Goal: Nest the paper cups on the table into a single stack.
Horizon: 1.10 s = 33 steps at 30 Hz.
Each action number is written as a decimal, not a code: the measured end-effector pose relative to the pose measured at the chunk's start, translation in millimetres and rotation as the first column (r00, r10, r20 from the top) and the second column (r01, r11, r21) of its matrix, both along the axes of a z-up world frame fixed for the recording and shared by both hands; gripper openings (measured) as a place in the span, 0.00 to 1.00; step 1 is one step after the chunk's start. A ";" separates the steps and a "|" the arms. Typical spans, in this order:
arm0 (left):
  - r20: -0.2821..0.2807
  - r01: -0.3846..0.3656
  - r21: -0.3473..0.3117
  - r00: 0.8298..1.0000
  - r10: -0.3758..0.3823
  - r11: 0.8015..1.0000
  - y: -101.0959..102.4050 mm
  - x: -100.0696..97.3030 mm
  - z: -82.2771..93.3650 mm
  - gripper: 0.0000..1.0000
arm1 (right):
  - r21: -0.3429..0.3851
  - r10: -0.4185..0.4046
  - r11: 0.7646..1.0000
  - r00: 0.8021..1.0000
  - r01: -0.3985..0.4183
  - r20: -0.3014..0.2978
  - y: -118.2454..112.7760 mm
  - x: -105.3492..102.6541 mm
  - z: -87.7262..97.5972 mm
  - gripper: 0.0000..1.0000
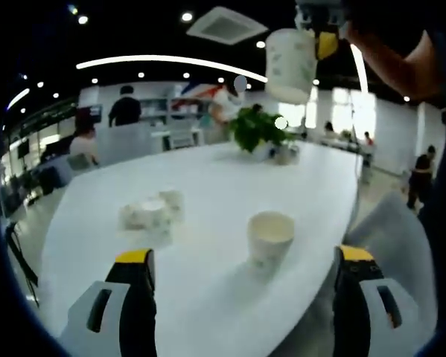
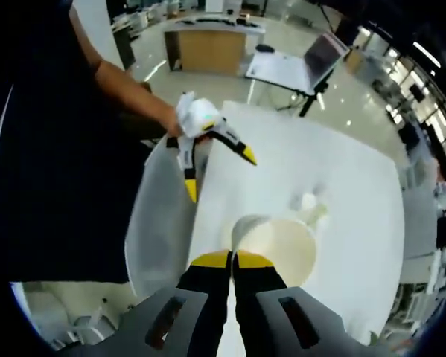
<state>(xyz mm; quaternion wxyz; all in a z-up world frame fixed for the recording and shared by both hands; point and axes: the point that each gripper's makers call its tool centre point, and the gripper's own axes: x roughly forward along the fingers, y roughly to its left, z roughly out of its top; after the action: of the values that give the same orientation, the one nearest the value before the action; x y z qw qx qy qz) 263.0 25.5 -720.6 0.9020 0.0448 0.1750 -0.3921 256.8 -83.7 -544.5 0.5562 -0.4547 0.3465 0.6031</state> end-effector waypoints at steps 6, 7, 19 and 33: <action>-0.005 -0.010 -0.014 1.000 0.010 1.000 2.4 2.1 0.4 0.99 | -0.008 -0.003 1.000 1.000 0.003 -0.001 0.5 3.2 -7.1 0.00; -0.008 -0.013 -0.017 1.000 0.013 1.000 2.8 2.4 0.2 0.99 | -0.010 -0.002 1.000 1.000 0.002 -0.002 0.7 3.1 -8.5 0.00; -0.019 -0.005 -0.001 1.000 0.005 1.000 0.3 0.7 -3.5 0.99 | -0.070 -0.037 0.997 0.999 0.035 -0.027 3.9 6.7 -44.4 0.00; -0.019 -0.012 -0.011 1.000 0.011 1.000 1.0 1.2 -2.7 0.98 | -0.110 -0.040 0.993 0.999 0.036 -0.037 7.1 4.8 -82.7 0.00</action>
<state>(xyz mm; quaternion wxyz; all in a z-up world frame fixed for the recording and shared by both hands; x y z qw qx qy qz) 264.2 26.5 -723.3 0.9028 0.0350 0.1814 -0.3883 261.6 -76.6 -627.1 0.5348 -0.4661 0.3984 0.5814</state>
